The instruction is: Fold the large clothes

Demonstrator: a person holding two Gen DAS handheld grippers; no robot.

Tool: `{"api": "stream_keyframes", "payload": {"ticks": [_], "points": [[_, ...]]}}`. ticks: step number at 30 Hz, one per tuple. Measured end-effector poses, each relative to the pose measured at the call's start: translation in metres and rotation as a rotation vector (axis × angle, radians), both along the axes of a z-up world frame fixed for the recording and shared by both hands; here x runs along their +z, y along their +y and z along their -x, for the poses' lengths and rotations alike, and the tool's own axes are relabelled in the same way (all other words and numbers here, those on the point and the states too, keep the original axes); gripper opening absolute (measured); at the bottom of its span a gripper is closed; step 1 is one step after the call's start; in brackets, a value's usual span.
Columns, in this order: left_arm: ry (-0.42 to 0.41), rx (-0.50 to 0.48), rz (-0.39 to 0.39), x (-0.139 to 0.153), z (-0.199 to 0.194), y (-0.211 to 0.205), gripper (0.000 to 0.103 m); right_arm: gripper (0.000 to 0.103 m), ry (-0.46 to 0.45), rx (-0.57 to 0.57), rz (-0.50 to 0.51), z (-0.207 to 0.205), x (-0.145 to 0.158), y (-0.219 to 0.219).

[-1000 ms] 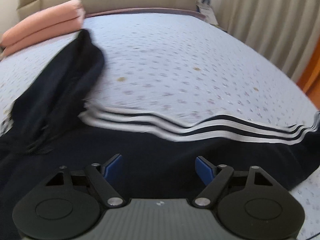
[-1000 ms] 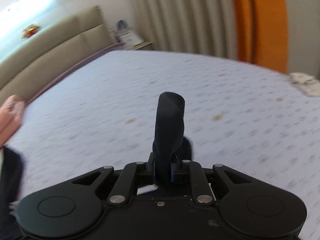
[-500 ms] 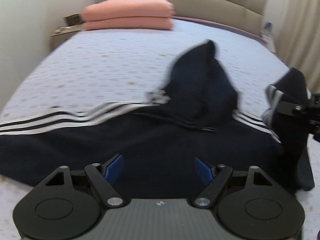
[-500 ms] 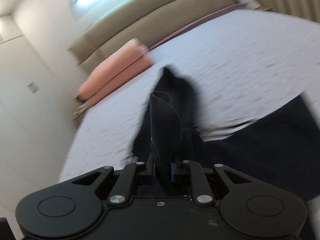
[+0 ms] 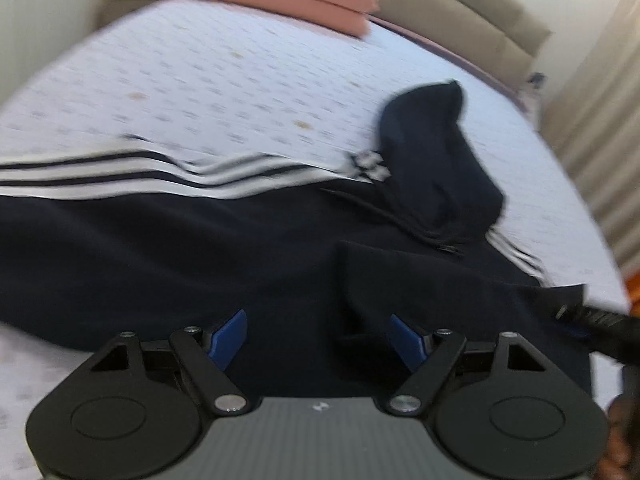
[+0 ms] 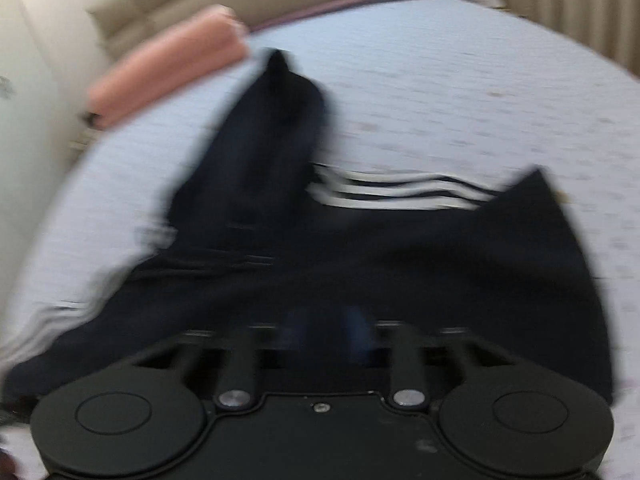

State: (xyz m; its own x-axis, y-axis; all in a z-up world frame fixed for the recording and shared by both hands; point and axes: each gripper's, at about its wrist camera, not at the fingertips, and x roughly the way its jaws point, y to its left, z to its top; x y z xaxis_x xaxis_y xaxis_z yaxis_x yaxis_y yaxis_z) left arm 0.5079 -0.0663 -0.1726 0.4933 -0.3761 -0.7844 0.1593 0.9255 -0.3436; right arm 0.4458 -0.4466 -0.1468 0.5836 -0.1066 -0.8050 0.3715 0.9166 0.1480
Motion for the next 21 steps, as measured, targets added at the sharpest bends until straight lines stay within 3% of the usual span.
{"api": "stream_keyframes", "payload": {"ticks": [3,6,11,14,15,16,19,21], "points": [[0.03,-0.049,0.031,-0.015,-0.017,-0.022,0.08,0.01,0.05,-0.046,0.057,0.007,-0.019,-0.013],[0.098,-0.045,0.031,-0.039,-0.034,-0.036,0.061,0.01,0.1,-0.029,0.047,0.008,-0.036,-0.011],[0.08,-0.072,0.036,-0.042,-0.039,-0.052,0.062,0.011,0.135,0.011,0.042,0.005,-0.033,-0.015],[0.046,-0.082,-0.053,-0.039,-0.041,-0.063,0.03,0.011,0.134,0.01,0.006,0.005,-0.031,-0.02],[0.038,-0.098,-0.031,-0.036,-0.042,-0.063,0.012,0.011,0.134,0.009,-0.001,0.005,-0.03,-0.023],[0.033,-0.103,0.017,-0.032,-0.041,-0.063,0.012,0.011,0.134,0.004,-0.009,0.006,-0.028,-0.024],[-0.03,-0.116,0.035,-0.013,-0.04,-0.061,0.012,0.019,0.108,-0.017,-0.061,0.001,-0.021,-0.03],[-0.06,-0.112,0.092,0.004,-0.041,-0.052,0.012,0.02,0.081,-0.013,-0.103,0.004,-0.009,-0.03]]}}
